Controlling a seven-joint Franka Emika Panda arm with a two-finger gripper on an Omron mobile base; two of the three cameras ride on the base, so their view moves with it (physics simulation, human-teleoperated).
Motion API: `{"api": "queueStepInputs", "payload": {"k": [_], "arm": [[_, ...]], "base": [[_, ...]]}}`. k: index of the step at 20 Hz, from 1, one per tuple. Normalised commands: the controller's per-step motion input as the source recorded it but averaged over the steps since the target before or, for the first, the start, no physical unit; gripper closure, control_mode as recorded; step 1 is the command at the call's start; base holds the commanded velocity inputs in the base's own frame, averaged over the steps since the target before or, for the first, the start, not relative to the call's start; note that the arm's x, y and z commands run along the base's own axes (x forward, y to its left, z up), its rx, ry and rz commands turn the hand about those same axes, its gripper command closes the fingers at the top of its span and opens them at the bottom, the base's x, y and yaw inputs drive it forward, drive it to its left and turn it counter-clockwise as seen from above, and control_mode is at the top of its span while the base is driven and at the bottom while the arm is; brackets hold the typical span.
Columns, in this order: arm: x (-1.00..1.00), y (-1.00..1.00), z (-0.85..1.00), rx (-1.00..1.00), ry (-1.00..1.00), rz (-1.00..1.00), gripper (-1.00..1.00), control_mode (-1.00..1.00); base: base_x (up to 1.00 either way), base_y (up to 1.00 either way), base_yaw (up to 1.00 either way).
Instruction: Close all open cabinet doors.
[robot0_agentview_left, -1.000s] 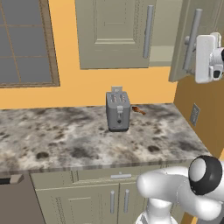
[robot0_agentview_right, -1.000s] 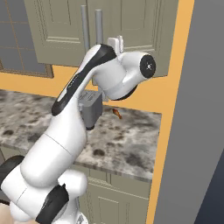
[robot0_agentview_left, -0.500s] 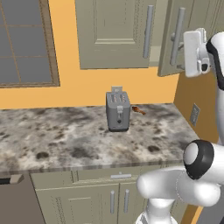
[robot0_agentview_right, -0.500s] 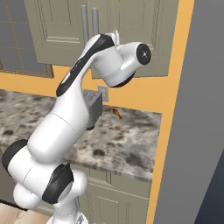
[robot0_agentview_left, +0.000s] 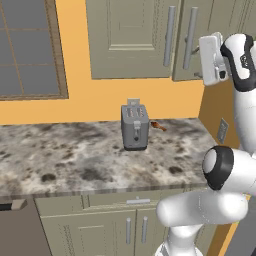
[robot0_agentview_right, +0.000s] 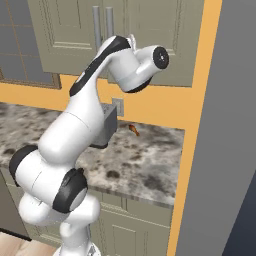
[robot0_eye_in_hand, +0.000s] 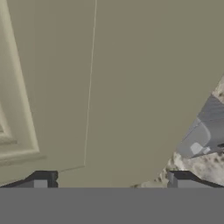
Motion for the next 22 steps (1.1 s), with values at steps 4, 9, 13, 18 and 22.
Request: {"api": "queueStepInputs", "payload": {"k": [4,9,13,18,22], "arm": [[0.58,-0.03,-0.14,0.00,0.00,0.00,-1.00,-1.00],[0.43,-0.13,-0.17,-0.04,0.00,-0.01,-1.00,-1.00],[0.23,-0.11,-0.21,-0.07,0.00,-0.05,-1.00,-1.00],[0.13,-0.08,-0.18,-0.06,-0.03,-0.09,-1.00,-1.00],[-0.26,-0.34,-0.06,-0.01,-0.02,-0.12,-1.00,-1.00]], "base": [[0.00,0.00,0.00],[0.00,0.00,0.00],[0.00,0.00,0.00],[0.00,0.00,0.00],[0.00,0.00,0.00]]}}
